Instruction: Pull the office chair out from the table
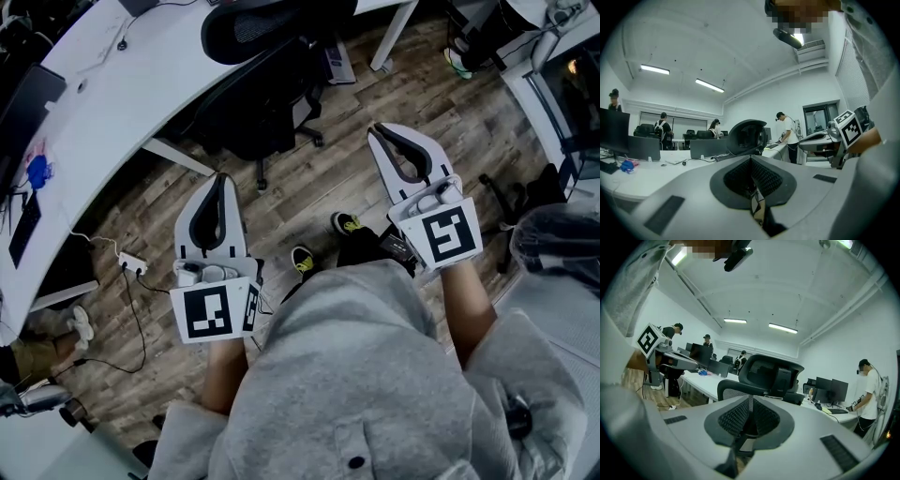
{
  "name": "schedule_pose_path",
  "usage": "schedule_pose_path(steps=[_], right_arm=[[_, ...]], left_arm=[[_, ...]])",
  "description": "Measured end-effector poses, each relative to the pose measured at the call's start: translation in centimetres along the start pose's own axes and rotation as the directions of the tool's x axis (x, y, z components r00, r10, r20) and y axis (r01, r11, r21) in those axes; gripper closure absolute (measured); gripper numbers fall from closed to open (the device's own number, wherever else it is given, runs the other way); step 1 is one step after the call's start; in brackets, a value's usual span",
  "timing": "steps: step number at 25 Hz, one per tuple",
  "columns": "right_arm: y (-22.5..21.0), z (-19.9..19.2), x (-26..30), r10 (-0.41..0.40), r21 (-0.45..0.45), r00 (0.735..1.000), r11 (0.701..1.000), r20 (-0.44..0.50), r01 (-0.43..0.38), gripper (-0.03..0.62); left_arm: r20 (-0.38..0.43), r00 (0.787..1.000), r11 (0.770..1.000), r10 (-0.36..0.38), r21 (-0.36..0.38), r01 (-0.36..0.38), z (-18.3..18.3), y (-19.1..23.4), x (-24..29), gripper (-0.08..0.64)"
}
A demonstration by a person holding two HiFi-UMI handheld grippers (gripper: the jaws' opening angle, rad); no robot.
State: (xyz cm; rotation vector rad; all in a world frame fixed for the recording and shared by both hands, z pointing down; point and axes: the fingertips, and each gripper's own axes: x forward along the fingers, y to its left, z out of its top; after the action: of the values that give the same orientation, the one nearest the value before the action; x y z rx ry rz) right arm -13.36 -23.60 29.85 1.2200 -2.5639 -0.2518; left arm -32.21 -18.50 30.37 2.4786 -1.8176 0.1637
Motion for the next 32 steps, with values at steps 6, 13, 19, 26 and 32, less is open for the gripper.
schedule_pose_path(steps=[6, 13, 19, 26, 32], right_arm=[[-3.0, 0.4, 1.8, 0.012, -0.002, 0.999, 1.000, 0.033, -0.012, 0.548], [-8.0, 0.3, 4.2, 0.069, -0.014, 0.994, 0.998, 0.080, -0.068, 0.548], [-12.7, -0.8, 6.1, 0.110, -0.017, 0.989, 0.994, 0.104, -0.109, 0.548], [-16.2, -1.4, 9.2, 0.168, -0.038, 0.976, 0.986, 0.138, -0.165, 0.548], [-18.2, -1.9, 11.4, 0.230, -0.083, 0.962, 0.972, 0.149, -0.220, 0.548]], left_arm=[[0.011, 0.998, 0.998, 0.058, 0.009, -0.058, 0.7, -0.3, 1.9, 0.548], [0.003, 0.993, 0.993, 0.114, 0.028, -0.114, 2.1, -1.4, 6.0, 0.548], [0.001, 0.984, 0.983, 0.176, 0.051, -0.176, 3.0, -2.8, 9.8, 0.548], [-0.018, 0.964, 0.962, 0.265, 0.075, -0.263, 3.3, -2.6, 12.5, 0.548], [-0.042, 0.935, 0.933, 0.352, 0.091, -0.347, 3.0, -2.2, 14.3, 0.548]])
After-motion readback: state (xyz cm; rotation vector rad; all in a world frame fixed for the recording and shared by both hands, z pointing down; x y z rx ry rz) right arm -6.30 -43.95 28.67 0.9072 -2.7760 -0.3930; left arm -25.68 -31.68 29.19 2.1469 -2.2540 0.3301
